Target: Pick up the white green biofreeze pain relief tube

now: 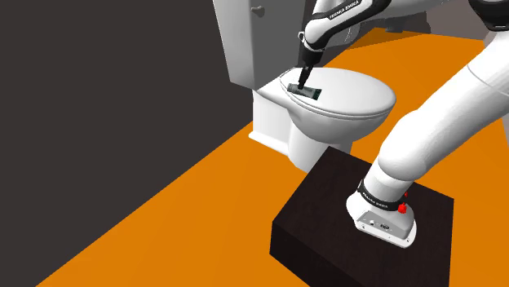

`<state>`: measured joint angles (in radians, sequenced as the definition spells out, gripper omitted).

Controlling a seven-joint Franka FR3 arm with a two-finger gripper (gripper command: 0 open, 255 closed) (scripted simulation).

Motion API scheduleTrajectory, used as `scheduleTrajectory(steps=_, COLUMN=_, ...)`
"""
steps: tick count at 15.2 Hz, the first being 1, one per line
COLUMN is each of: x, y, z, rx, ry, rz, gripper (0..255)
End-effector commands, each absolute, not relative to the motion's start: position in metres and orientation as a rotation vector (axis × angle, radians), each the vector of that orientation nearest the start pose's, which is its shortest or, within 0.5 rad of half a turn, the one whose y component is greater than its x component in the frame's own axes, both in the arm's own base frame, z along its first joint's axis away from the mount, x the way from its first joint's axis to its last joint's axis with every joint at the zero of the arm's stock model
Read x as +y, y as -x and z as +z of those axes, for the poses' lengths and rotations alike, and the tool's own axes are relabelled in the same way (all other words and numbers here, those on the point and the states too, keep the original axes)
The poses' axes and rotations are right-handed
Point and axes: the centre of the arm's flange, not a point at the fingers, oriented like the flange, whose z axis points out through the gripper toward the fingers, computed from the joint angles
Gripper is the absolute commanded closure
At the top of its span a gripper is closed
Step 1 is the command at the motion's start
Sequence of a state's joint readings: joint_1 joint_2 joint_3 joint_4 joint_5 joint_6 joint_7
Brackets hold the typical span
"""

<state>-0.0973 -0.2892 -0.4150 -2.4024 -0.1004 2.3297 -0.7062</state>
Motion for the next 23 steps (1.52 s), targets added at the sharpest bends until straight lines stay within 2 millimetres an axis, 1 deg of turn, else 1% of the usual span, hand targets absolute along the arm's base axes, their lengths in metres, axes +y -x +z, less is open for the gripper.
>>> scheduleTrajectory(steps=1, x=-0.247, y=-0.408, z=0.425, rx=-0.432, ry=3.188, rz=-0.299, gripper=0)
scheduleTrajectory(steps=7, x=-0.247, y=-0.408, z=0.393, rx=-0.432, ry=3.188, rz=-0.299, gripper=0)
scheduleTrajectory(steps=9, x=-0.247, y=-0.408, z=0.390, rx=-0.432, ry=3.188, rz=-0.299, gripper=0)
scheduleTrajectory(steps=10, x=-0.248, y=-0.408, z=0.391, rx=-0.432, ry=3.188, rz=-0.299, gripper=255)
scheduleTrajectory(steps=19, x=-0.247, y=-0.408, z=0.390, rx=-0.432, ry=3.188, rz=-0.299, gripper=255)
scheduleTrajectory(steps=23, x=-0.247, y=-0.408, z=0.411, rx=-0.432, ry=3.188, rz=-0.299, gripper=255)
